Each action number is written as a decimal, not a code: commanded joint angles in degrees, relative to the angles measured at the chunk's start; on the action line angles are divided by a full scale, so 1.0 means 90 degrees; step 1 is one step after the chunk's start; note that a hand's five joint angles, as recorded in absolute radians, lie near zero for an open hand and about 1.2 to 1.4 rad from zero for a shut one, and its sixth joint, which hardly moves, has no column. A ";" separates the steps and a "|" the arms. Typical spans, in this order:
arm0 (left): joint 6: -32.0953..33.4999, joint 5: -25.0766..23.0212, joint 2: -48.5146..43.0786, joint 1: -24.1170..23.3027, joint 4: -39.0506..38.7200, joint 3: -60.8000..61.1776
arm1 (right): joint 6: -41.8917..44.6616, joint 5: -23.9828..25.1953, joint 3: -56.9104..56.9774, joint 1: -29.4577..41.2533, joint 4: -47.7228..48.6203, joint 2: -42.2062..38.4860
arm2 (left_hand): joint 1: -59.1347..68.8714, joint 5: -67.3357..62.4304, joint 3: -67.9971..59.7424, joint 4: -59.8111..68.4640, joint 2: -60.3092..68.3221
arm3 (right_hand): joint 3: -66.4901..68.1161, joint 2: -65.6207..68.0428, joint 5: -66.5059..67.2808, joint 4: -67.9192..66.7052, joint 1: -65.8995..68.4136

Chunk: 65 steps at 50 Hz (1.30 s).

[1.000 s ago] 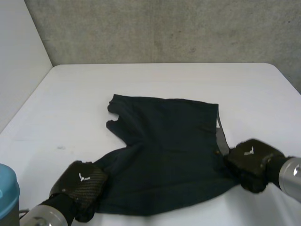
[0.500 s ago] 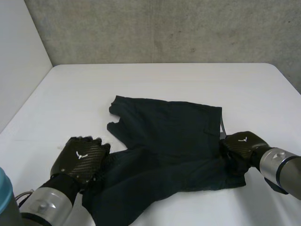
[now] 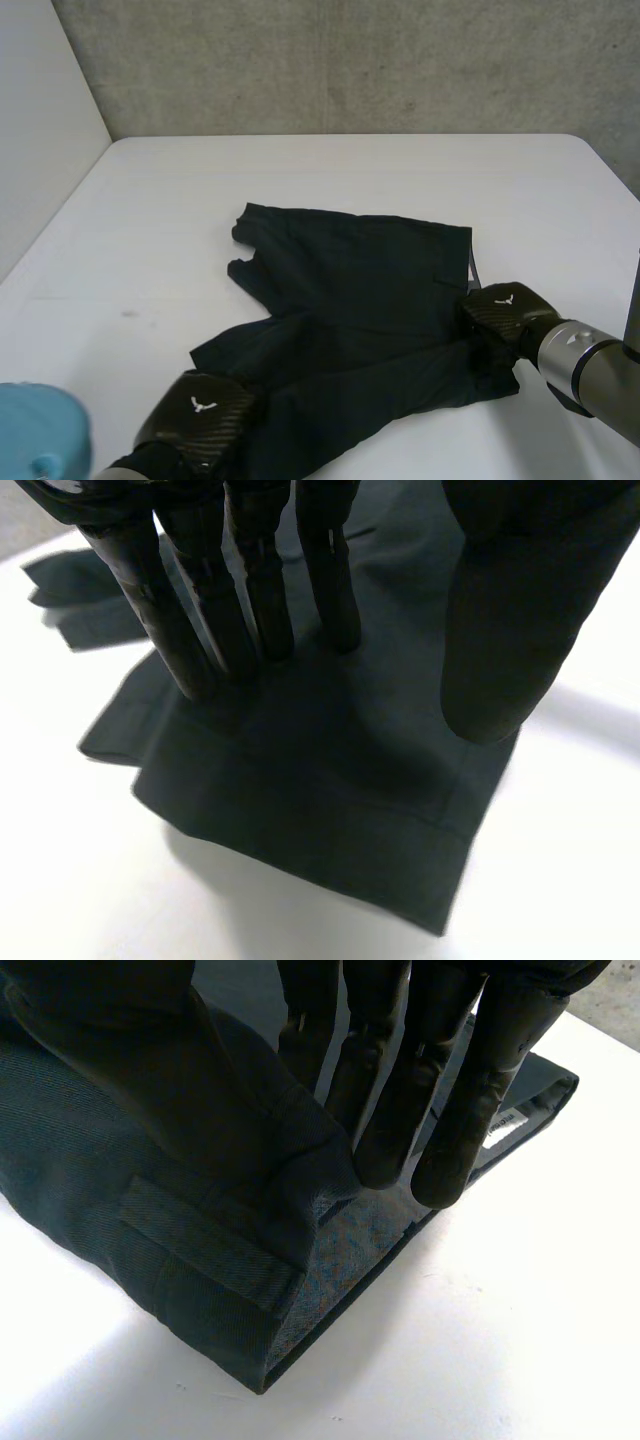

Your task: Fold the shorts.

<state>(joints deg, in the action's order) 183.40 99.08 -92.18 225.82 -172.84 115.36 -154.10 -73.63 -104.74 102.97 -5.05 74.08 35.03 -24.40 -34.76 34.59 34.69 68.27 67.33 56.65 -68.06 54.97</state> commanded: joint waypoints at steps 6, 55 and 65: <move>-0.0085 0.0036 -0.1310 -0.0432 -0.0053 -0.0582 | 0.0003 0.0018 -0.0062 -0.0025 0.0024 0.0012 | -0.0421 0.0351 0.0391 -0.0371 -0.0383 | 0.1303 0.1408 0.1483 -0.1326 0.2782; 0.1019 0.0612 -0.1672 -0.0677 -0.2113 0.0092 | 0.0013 0.0066 -0.0189 0.0024 0.0093 0.0051 | 0.2154 -0.2223 -0.2184 0.2203 0.2191 | 0.1303 0.1408 0.1483 -0.1326 0.2782; 0.1224 0.0622 -0.1701 -0.0677 -0.2211 0.0092 | 0.0013 0.0066 -0.0179 0.0014 0.0093 0.0060 | 0.4997 -0.5066 -0.5027 0.5046 0.5034 | 0.1303 0.1408 0.1483 -0.1326 0.2782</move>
<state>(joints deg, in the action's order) 192.88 104.65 -107.31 219.72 -192.55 116.21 -154.02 -73.03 -106.43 103.12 -4.22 74.53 61.86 -52.78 -63.02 63.33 63.66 68.27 67.33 56.65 -68.06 54.97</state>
